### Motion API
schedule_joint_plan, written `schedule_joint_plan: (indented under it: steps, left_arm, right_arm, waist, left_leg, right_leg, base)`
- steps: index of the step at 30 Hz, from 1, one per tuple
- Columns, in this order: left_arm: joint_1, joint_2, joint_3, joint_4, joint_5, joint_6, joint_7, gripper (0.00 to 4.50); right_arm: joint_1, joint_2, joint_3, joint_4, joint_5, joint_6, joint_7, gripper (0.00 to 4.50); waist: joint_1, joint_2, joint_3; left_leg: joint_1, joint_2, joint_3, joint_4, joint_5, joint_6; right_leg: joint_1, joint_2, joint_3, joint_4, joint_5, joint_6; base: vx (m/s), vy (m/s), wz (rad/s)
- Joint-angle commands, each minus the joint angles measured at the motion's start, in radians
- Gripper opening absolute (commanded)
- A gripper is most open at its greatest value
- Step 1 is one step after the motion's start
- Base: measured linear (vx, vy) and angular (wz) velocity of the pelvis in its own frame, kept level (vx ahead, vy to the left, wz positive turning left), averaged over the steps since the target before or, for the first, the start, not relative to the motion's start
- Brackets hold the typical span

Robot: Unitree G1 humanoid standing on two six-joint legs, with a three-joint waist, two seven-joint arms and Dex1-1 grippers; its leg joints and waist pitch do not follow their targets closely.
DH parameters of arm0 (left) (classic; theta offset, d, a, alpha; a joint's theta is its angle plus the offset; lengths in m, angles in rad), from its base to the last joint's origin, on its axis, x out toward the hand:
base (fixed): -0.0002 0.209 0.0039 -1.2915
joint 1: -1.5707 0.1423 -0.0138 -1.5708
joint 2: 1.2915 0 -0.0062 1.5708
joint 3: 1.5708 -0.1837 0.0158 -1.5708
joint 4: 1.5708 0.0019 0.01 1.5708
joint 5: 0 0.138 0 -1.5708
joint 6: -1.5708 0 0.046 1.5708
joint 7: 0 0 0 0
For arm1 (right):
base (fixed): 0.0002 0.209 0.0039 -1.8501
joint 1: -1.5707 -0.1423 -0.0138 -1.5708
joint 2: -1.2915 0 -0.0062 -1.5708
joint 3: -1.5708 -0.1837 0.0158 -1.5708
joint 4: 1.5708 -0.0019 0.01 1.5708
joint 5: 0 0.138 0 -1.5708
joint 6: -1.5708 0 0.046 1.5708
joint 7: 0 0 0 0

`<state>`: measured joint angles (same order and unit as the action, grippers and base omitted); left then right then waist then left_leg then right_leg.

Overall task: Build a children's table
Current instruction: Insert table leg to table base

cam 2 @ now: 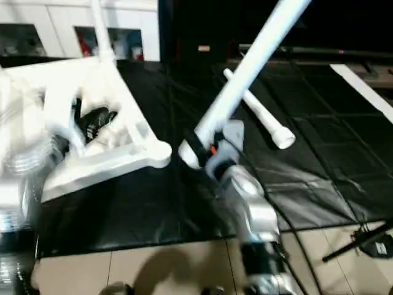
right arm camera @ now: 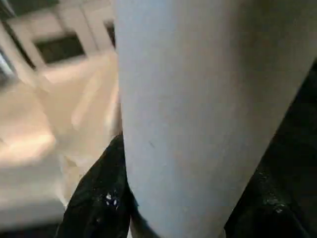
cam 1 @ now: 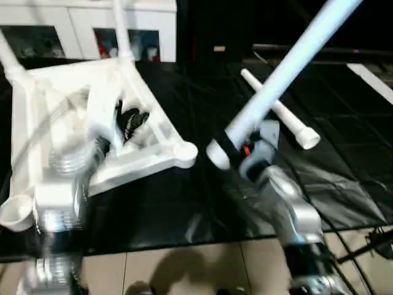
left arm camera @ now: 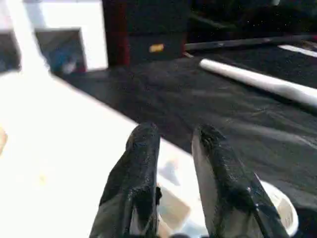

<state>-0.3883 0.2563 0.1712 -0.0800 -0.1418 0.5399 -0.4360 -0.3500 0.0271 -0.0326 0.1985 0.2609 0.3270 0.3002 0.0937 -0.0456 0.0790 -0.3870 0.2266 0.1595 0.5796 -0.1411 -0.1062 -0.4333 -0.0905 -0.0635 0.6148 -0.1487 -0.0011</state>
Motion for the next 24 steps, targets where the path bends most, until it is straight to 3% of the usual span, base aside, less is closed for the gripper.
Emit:
schedule_joint_plan:
  steps: [1,4,6,9,12,13,15,16,21,24]
  left_arm:
    - [0.032,-0.017,-0.007,-0.068,0.018,-0.015,0.045,1.29]
    - [0.116,-0.068,0.021,-0.136,0.013,-0.016,0.114,1.29]
    - [0.131,-0.076,0.024,-0.153,0.015,-0.014,0.126,1.29]
    - [0.168,-0.084,0.002,-0.188,0.031,-0.018,0.143,1.29]
    - [0.182,-0.092,-0.009,-0.197,0.040,-0.023,0.156,1.29]
    - [0.186,-0.105,-0.011,-0.196,0.045,-0.023,0.174,1.29]
    - [0.191,-0.111,-0.014,-0.201,0.047,-0.021,0.184,1.29]
    - [0.200,-0.116,-0.018,-0.210,0.049,-0.018,0.196,1.29]
    - [0.208,-0.116,-0.013,-0.219,0.052,-0.015,0.209,1.29]
    - [0.212,-0.120,-0.004,-0.226,0.043,-0.017,0.225,1.29]
  right_arm:
    - [0.008,-0.016,0.020,-0.057,-0.024,0.007,0.006,1.91]
    - [0.011,-0.069,0.083,-0.080,-0.153,-0.086,0.003,1.91]
    - [0.015,-0.076,0.084,-0.088,-0.160,-0.107,0.011,1.91]
    - [0.042,-0.056,0.047,-0.128,-0.093,-0.129,0.033,1.91]
    - [0.055,-0.047,0.036,-0.144,-0.054,-0.118,0.040,1.91]
    - [0.062,-0.017,0.017,-0.137,-0.019,-0.122,0.025,1.91]
    - [0.063,-0.004,0.008,-0.135,-0.008,-0.121,0.012,1.91]
    - [0.067,0.017,-0.008,-0.131,0.004,-0.127,-0.013,1.91]
    - [0.068,0.024,-0.017,-0.129,-0.009,-0.144,-0.050,1.91]
    - [0.049,0.049,-0.064,-0.130,0.048,-0.082,-0.066,1.91]
  waist:
    - [-0.005,0.013,-0.087]
    - [-0.009,0.009,-0.085]
    - [-0.012,0.008,-0.083]
    - [-0.013,0.006,-0.083]
    - [-0.015,0.008,-0.084]
    - [-0.015,0.015,-0.083]
    - [-0.014,0.013,-0.084]
    - [-0.013,0.008,-0.084]
    - [-0.013,0.009,-0.084]
    - [-0.016,0.005,-0.083]
  left_leg:
    - [0.017,-0.011,0.018,-0.067,-0.314,-0.031]
    - [0.010,-0.008,0.015,-0.067,-0.315,-0.033]
    - [0.012,-0.013,0.020,-0.062,-0.329,-0.023]
    - [0.013,-0.013,0.016,-0.064,-0.355,-0.012]
    - [0.013,-0.011,0.013,-0.065,-0.364,-0.008]
    - [0.016,-0.011,0.014,-0.065,-0.374,-0.010]
    - [0.015,-0.011,0.012,-0.066,-0.381,-0.013]
    - [0.015,-0.011,0.013,-0.066,-0.382,-0.014]
    - [0.014,-0.013,0.013,-0.066,-0.378,-0.019]
    - [0.014,-0.014,0.013,-0.065,-0.384,-0.014]
  right_leg:
    - [0.057,-0.020,0.030,-0.075,-0.285,-0.110]
    - [0.059,-0.023,0.029,-0.076,-0.305,-0.092]
    - [0.051,-0.020,0.031,-0.085,-0.356,-0.067]
    - [0.048,-0.016,0.028,-0.089,-0.387,-0.045]
    - [0.047,-0.014,0.028,-0.086,-0.354,-0.055]
    - [0.043,-0.012,0.029,-0.087,-0.345,-0.062]
    - [0.046,-0.013,0.028,-0.086,-0.342,-0.064]
    - [0.046,-0.013,0.028,-0.086,-0.340,-0.064]
    - [0.046,-0.014,0.029,-0.087,-0.355,-0.054]
    - [0.046,-0.013,0.028,-0.087,-0.367,-0.047]
  base:
    - [0.000,0.000,0.00]
    - [0.000,0.000,0.00]
    - [0.000,0.000,0.00]
    - [0.000,0.000,0.00]
    - [0.000,0.000,0.00]
    - [0.000,0.000,0.00]
    - [0.000,0.000,0.00]
    - [0.000,0.000,0.00]
    - [0.000,0.000,0.00]
    - [0.000,0.000,0.00]
